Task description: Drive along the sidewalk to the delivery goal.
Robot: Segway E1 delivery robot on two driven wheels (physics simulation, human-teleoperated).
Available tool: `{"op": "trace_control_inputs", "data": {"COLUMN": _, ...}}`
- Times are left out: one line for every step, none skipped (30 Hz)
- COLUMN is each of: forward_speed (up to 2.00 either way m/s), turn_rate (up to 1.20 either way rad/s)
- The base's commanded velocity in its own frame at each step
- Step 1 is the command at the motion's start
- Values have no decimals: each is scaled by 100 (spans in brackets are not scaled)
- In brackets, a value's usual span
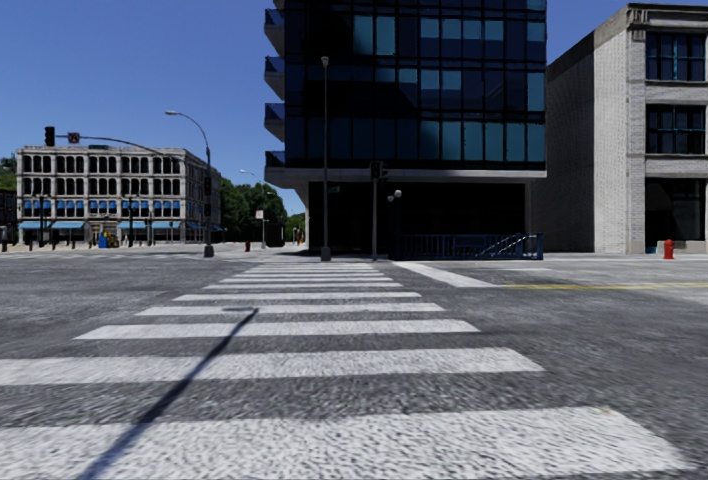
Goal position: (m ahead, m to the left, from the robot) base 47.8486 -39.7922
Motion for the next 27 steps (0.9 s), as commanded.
{"op": "trace_control_inputs", "data": {"forward_speed": 200, "turn_rate": 0}}
{"op": "trace_control_inputs", "data": {"forward_speed": 200, "turn_rate": 0}}
{"op": "trace_control_inputs", "data": {"forward_speed": 200, "turn_rate": 0}}
{"op": "trace_control_inputs", "data": {"forward_speed": 200, "turn_rate": 0}}
{"op": "trace_control_inputs", "data": {"forward_speed": 200, "turn_rate": 0}}
{"op": "trace_control_inputs", "data": {"forward_speed": 200, "turn_rate": 0}}
{"op": "trace_control_inputs", "data": {"forward_speed": 200, "turn_rate": 0}}
{"op": "trace_control_inputs", "data": {"forward_speed": 200, "turn_rate": 0}}
{"op": "trace_control_inputs", "data": {"forward_speed": 200, "turn_rate": 0}}
{"op": "trace_control_inputs", "data": {"forward_speed": 200, "turn_rate": 0}}
{"op": "trace_control_inputs", "data": {"forward_speed": 200, "turn_rate": 0}}
{"op": "trace_control_inputs", "data": {"forward_speed": 200, "turn_rate": 12}}
{"op": "trace_control_inputs", "data": {"forward_speed": 200, "turn_rate": 12}}
{"op": "trace_control_inputs", "data": {"forward_speed": 200, "turn_rate": 25}}
{"op": "trace_control_inputs", "data": {"forward_speed": 200, "turn_rate": 28}}
{"op": "trace_control_inputs", "data": {"forward_speed": 200, "turn_rate": 30}}
{"op": "trace_control_inputs", "data": {"forward_speed": 200, "turn_rate": 30}}
{"op": "trace_control_inputs", "data": {"forward_speed": 200, "turn_rate": 30}}
{"op": "trace_control_inputs", "data": {"forward_speed": 200, "turn_rate": 30}}
{"op": "trace_control_inputs", "data": {"forward_speed": 200, "turn_rate": 30}}
{"op": "trace_control_inputs", "data": {"forward_speed": 200, "turn_rate": 30}}
{"op": "trace_control_inputs", "data": {"forward_speed": 200, "turn_rate": 30}}
{"op": "trace_control_inputs", "data": {"forward_speed": 200, "turn_rate": 30}}
{"op": "trace_control_inputs", "data": {"forward_speed": 200, "turn_rate": 30}}
{"op": "trace_control_inputs", "data": {"forward_speed": 200, "turn_rate": 30}}
{"op": "trace_control_inputs", "data": {"forward_speed": 200, "turn_rate": 30}}
{"op": "trace_control_inputs", "data": {"forward_speed": 200, "turn_rate": 30}}
